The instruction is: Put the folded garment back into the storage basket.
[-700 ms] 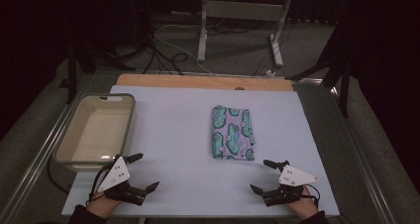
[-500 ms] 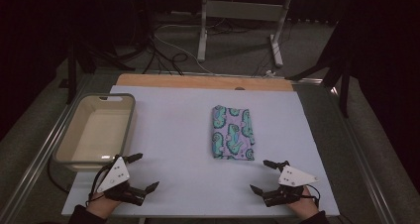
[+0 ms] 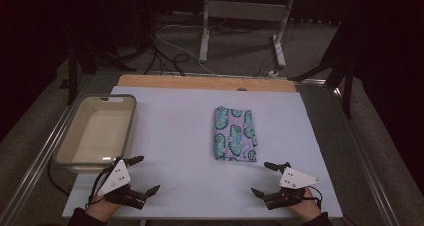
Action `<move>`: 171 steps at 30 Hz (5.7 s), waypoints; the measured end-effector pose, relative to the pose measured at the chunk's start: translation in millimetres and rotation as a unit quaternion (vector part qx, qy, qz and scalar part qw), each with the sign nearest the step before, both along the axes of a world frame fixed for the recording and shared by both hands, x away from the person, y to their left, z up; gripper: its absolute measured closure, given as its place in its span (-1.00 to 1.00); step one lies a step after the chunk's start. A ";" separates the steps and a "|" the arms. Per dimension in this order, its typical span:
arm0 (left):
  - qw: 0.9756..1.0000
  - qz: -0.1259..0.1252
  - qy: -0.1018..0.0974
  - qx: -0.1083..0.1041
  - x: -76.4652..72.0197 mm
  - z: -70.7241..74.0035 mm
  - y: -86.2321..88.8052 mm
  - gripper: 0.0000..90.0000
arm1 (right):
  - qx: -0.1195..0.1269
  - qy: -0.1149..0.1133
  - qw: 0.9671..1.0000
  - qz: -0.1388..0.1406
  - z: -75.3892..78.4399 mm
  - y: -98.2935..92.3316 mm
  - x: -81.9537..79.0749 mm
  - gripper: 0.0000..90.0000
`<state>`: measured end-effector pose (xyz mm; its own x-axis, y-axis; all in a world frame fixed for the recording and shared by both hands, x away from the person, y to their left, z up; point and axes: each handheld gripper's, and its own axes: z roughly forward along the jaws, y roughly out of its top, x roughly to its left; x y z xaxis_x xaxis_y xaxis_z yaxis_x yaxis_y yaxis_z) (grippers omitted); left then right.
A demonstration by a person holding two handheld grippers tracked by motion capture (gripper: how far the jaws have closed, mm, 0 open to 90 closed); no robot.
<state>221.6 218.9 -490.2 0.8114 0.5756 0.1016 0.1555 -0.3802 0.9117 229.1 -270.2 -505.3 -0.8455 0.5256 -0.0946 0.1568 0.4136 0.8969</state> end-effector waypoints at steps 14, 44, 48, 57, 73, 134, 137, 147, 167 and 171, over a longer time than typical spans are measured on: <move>1.000 -0.017 0.001 0.004 0.3 5.7 -5.3 -1.00 | -0.002 -0.006 1.000 0.006 11.8 4.6 -8.6 -0.81; 0.998 -0.051 0.024 -0.006 6.4 38.1 -12.5 -1.00 | 0.017 -0.023 1.000 -0.004 55.8 -4.0 -13.9 -0.81; 0.998 -0.056 0.030 -0.006 9.2 41.4 -15.8 -1.00 | 0.016 -0.027 0.999 -0.007 61.1 -5.9 -13.2 -0.81; 0.996 -0.074 0.038 -0.010 17.4 50.9 -25.6 -1.00 | 0.014 -0.038 0.999 -0.009 75.5 -8.2 -7.3 -0.81; 0.996 -0.085 0.041 -0.005 31.8 72.9 -42.0 -1.00 | 0.019 -0.047 0.999 -0.015 93.7 -8.4 5.7 -0.81; 0.993 -0.004 0.115 0.001 147.8 43.8 -157.0 -1.00 | 0.022 0.044 0.988 -0.147 42.3 21.1 124.1 -0.80; 0.992 0.000 0.128 -0.002 152.2 39.3 -159.8 -1.00 | 0.023 0.052 0.987 -0.148 39.3 23.1 127.4 -0.80; 0.980 0.016 0.199 0.001 166.8 23.0 -171.0 -1.00 | 0.013 0.075 0.980 -0.186 27.8 28.2 137.9 -0.80; 0.967 0.048 0.251 -0.011 184.9 -7.6 -186.9 -1.00 | 0.007 0.170 0.962 -0.213 1.8 24.6 158.7 -0.80; 0.962 0.051 0.266 -0.014 187.5 -10.6 -188.0 -1.00 | 0.017 0.191 0.956 -0.220 -3.9 22.3 162.5 -0.80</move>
<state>409.1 30.9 -500.8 0.6836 0.6514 -0.3293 0.6386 -0.3153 0.7020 391.6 -247.8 -509.2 -0.5108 0.8360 0.2003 0.6272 0.2031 0.7519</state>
